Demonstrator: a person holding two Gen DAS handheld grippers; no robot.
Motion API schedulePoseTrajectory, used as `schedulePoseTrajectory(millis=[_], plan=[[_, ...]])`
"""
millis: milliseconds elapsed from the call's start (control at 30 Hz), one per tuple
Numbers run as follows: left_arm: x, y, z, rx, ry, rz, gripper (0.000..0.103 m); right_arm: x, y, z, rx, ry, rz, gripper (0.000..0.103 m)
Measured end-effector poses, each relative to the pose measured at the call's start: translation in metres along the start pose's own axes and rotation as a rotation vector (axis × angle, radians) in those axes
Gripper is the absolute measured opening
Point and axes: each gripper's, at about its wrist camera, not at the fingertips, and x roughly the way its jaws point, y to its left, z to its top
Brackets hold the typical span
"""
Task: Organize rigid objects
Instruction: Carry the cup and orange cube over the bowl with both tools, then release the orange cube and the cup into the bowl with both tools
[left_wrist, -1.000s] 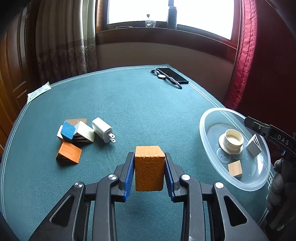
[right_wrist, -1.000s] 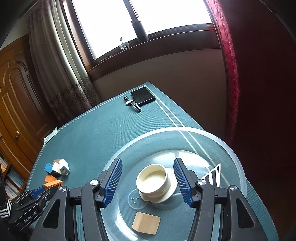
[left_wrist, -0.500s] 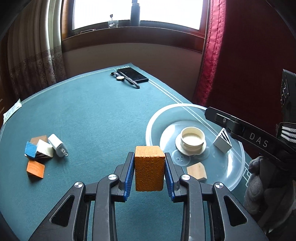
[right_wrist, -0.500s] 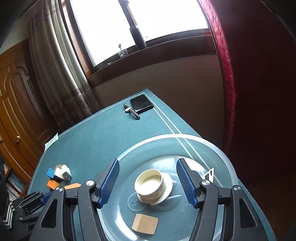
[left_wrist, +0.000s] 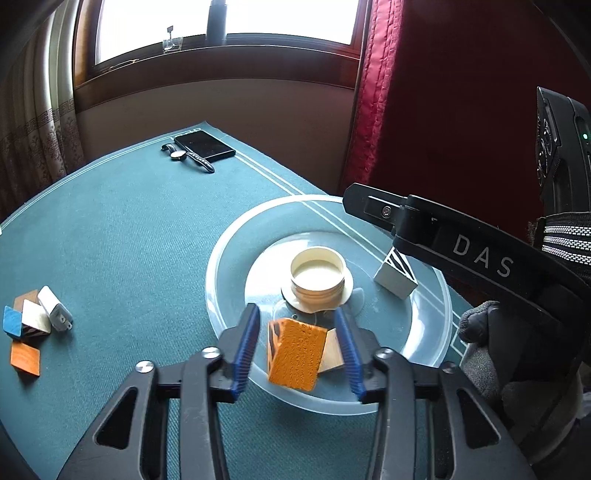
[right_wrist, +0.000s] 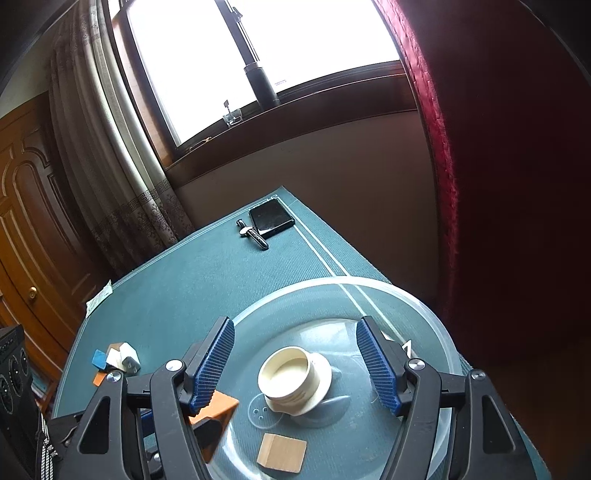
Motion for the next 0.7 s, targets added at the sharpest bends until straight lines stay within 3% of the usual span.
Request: schedulePoseTrajectory(millis=[33,67,200,700], plan=[[-0.001,0.001,0.000,-0.004,-0.014,0.007,0.079,0.000,-0.001,0.000,0.006,-0.003,-0.001,0.076],[-0.004,0.002,-0.001,-0.007,-0.035,0.017,0.083,0.000,-0.002,0.000,0.011,-0.005,-0.002,0.077],[-0.010,0.011,0.000,-0.030,-0.061,0.034,0.084,0.000,-0.004,0.000,0.022,-0.012,-0.006,0.081],[-0.018,0.036,-0.006,-0.086,-0.068,0.116,0.084,0.003,0.005,-0.008,-0.020,0.001,-0.002,0.081]])
